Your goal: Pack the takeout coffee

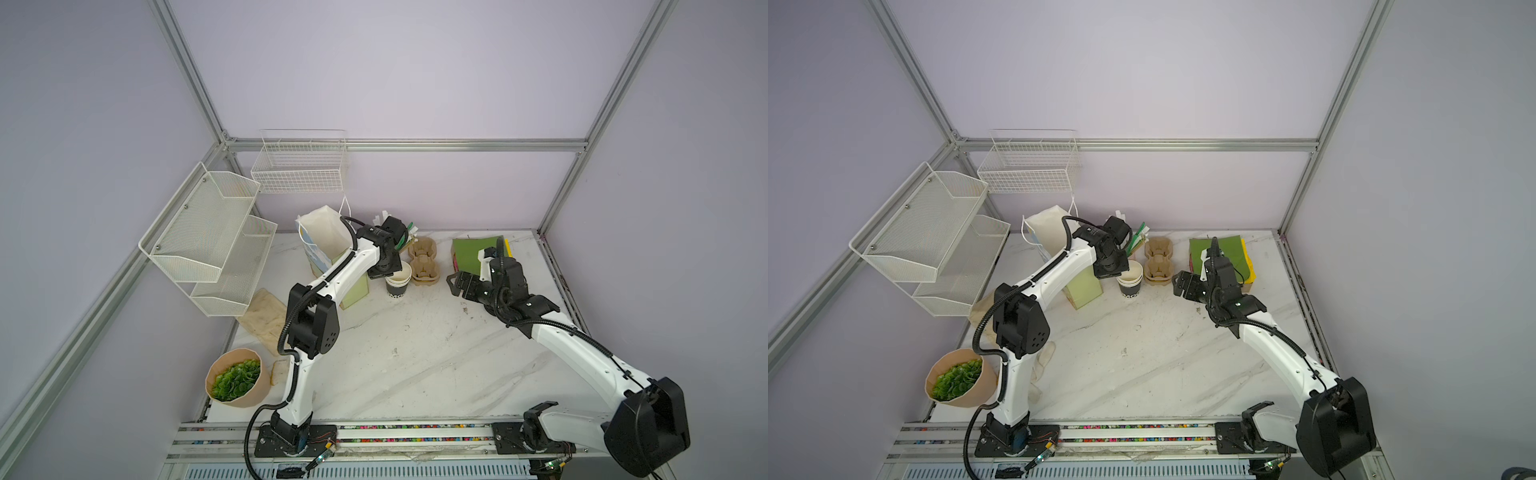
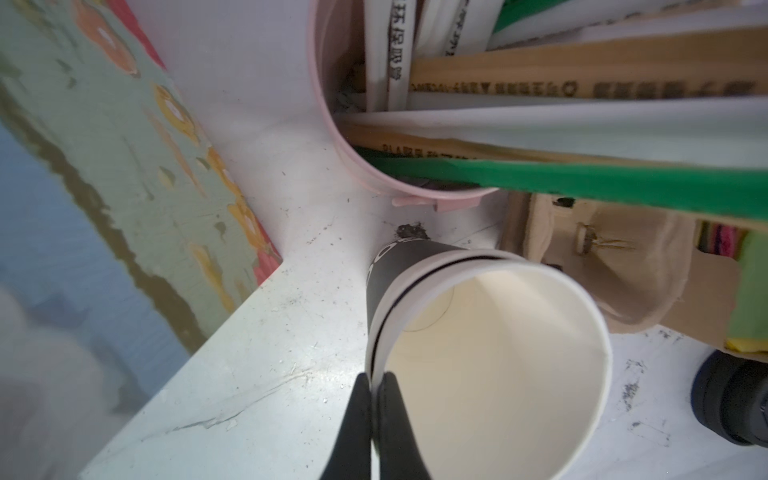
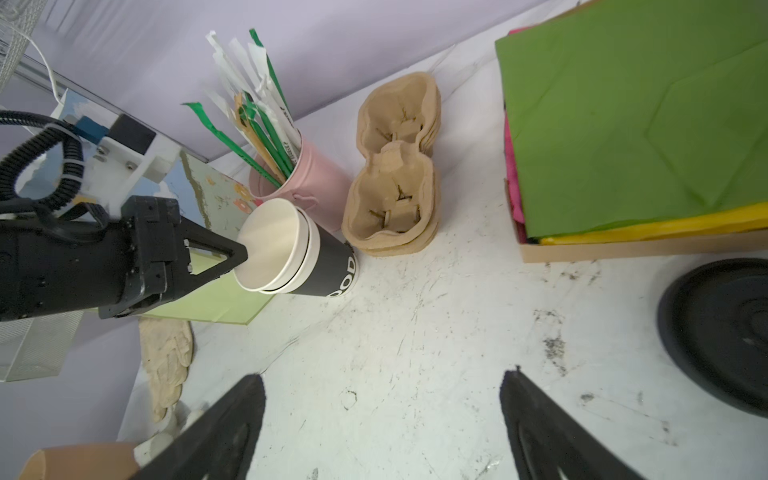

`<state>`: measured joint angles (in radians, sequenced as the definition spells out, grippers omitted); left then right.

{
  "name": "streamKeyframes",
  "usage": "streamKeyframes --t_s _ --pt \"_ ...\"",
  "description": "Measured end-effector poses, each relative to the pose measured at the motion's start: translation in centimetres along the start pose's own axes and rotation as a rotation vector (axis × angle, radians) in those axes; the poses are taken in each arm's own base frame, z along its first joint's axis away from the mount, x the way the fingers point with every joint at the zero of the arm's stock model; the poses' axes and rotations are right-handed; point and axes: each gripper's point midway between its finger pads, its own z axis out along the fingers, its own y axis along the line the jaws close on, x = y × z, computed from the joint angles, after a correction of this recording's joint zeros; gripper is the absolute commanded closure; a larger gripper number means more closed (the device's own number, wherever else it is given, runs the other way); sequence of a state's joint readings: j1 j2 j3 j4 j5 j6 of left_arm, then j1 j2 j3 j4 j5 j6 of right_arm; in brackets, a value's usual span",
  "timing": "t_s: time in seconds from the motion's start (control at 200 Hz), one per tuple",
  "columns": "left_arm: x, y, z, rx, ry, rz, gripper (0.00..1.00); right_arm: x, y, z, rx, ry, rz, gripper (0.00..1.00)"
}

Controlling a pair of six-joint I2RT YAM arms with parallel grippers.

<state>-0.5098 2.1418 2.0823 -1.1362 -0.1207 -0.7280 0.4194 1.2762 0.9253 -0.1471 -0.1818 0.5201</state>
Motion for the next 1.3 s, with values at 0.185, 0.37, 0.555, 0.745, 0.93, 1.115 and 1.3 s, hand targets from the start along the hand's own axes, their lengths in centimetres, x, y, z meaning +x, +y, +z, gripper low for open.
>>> streamKeyframes --t_s 0.185,0.37,0.555,0.745,0.93,1.115,1.3 --pt "0.4 -0.5 -1.6 0.073 -0.017 0.017 1.0 2.6 1.6 4.2 -0.094 0.09 0.064 0.09" --pt "0.5 -0.5 -3.1 0.117 -0.046 0.031 1.0 4.4 2.9 6.9 -0.175 0.137 0.136 0.1" --pt "1.4 -0.3 -2.3 0.127 -0.03 0.033 1.0 5.4 4.2 8.5 -0.242 0.149 0.183 0.1" --pt "2.1 -0.1 -1.3 0.133 -0.004 0.031 1.0 5.7 5.3 8.6 -0.292 0.135 0.202 0.1" --pt "2.1 0.4 -1.3 0.142 -0.008 0.014 1.0 6.4 5.1 9.4 -0.305 0.134 0.23 0.11" --pt "1.3 1.0 -2.7 0.166 -0.048 -0.012 1.0 7.3 4.4 9.6 -0.307 0.135 0.254 0.11" --pt "1.2 1.3 -2.6 0.187 -0.048 -0.042 1.0 6.7 5.0 9.8 -0.354 0.106 0.276 0.1"
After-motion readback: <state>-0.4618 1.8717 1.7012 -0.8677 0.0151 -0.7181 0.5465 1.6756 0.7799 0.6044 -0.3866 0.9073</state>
